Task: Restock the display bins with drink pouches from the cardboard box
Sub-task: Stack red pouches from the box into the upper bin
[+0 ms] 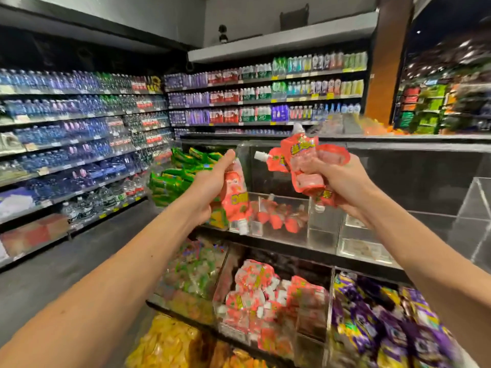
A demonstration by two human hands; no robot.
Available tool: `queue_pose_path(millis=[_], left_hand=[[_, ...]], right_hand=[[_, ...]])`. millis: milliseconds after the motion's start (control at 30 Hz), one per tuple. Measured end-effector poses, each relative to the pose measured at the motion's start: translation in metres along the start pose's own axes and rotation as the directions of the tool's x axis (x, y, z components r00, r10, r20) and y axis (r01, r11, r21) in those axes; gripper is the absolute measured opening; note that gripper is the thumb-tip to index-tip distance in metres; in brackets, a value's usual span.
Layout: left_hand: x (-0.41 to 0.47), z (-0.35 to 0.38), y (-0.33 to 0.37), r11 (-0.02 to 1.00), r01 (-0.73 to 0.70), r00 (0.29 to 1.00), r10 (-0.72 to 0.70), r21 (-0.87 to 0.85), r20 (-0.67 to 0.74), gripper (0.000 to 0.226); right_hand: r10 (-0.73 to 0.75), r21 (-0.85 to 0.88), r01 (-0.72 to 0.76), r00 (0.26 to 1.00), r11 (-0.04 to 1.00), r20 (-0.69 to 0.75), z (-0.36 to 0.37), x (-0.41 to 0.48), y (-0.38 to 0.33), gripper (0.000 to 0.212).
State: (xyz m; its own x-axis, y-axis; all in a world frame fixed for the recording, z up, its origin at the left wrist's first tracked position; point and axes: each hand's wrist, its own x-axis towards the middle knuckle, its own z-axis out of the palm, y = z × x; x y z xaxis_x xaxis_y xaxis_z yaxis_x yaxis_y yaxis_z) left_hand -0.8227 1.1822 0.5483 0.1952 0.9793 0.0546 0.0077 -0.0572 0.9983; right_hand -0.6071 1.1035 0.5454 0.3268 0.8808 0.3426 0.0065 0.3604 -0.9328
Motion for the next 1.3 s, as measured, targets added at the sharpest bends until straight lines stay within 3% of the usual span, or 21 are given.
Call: queue_pose_path(millis=[133,233,333,500,667,867,967,1133,1233,1300], left_hand=[[0.035,-0.004,0.008,0.955,-0.216,0.976,0.205,0.204,0.073,0.038],[0.060,-0.013,0.009,0.872,-0.411,0.907,0.361,0.266,0.216,0.023],[0.091,-0.019,0.007,0.765,-0.526,0.843,0.409,0.372,0.351,0.012],[0.147,-0.018,-0.003,0.468,-0.686,0.726,0.391,0.557,0.565,0.026],[0.192,-0.003,-0.024,0.103,-0.757,0.651,0.208,0.646,0.730,0.024],[0.207,0.019,-0.038,-0.224,-0.803,0.552,0.072,0.553,0.831,0.005],[0.214,0.032,-0.044,-0.292,-0.802,0.534,0.037,0.521,0.844,0.012],[0.226,0.046,-0.057,-0.322,-0.800,0.548,-0.045,0.507,0.836,0.034],[0.228,0.052,-0.065,-0.246,-0.796,0.586,-0.088,0.553,0.805,0.051],[0.232,0.054,-0.064,-0.227,-0.798,0.592,-0.129,0.558,0.795,0.044]], right_hand=[[0.017,-0.082,-0.025,0.995,0.996,-0.097,0.012,0.019,0.006,0.021],[0.044,-0.120,-0.064,0.986,0.991,-0.162,0.022,0.033,0.013,0.024],[0.086,-0.142,-0.121,0.969,0.982,-0.230,0.034,0.050,0.016,0.034],[0.149,-0.308,-0.254,0.933,0.917,-0.327,0.056,0.083,0.024,0.038],[0.168,-0.424,-0.362,0.887,0.830,-0.430,0.074,0.103,0.041,0.064],[0.212,-0.464,-0.462,0.843,0.756,-0.494,0.088,0.121,0.049,0.085],[0.236,-0.488,-0.501,0.830,0.714,-0.506,0.095,0.125,0.046,0.080],[0.268,-0.498,-0.536,0.816,0.682,-0.512,0.093,0.134,0.046,0.075],[0.276,-0.485,-0.541,0.812,0.687,-0.514,0.087,0.138,0.049,0.071],[0.286,-0.466,-0.544,0.808,0.698,-0.515,0.083,0.140,0.052,0.068]])
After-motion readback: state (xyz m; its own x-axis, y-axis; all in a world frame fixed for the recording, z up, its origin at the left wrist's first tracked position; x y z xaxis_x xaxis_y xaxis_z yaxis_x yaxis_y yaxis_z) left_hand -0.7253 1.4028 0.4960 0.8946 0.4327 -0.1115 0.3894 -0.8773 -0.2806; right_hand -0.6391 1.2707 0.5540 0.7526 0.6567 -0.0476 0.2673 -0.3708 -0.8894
